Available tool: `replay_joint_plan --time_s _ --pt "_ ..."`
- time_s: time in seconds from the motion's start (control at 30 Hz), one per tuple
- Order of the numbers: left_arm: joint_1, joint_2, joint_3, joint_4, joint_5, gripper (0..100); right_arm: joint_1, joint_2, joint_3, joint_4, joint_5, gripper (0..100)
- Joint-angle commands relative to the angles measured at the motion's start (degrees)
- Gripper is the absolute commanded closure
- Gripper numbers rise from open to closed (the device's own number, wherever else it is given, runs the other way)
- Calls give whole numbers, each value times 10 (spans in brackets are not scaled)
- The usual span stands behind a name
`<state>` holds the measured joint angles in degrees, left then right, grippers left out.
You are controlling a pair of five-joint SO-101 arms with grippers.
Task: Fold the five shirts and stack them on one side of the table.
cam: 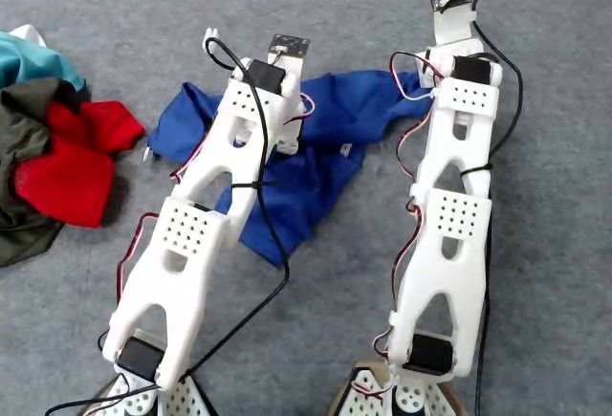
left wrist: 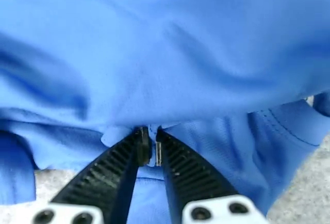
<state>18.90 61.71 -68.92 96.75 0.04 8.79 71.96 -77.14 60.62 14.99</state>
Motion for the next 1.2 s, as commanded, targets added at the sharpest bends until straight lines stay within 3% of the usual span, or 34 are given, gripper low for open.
replay_joint_plan --time_s 0.0,0.53,0.77,0.93,1.17 --pt "-1 -4 -26 4 1 968 5 -6 -32 -8 6 997" --pt "-1 -7 -29 3 28 981 5 -6 -32 -8 6 997" --pt "-6 -21 -164 43 27 982 0 -27 -79 63 -4 997" --pt "-36 -152 -181 43 25 982 15 -76 -182 184 -32 997" --pt "-76 -397 -104 42 16 982 36 -240 -175 208 -29 997"
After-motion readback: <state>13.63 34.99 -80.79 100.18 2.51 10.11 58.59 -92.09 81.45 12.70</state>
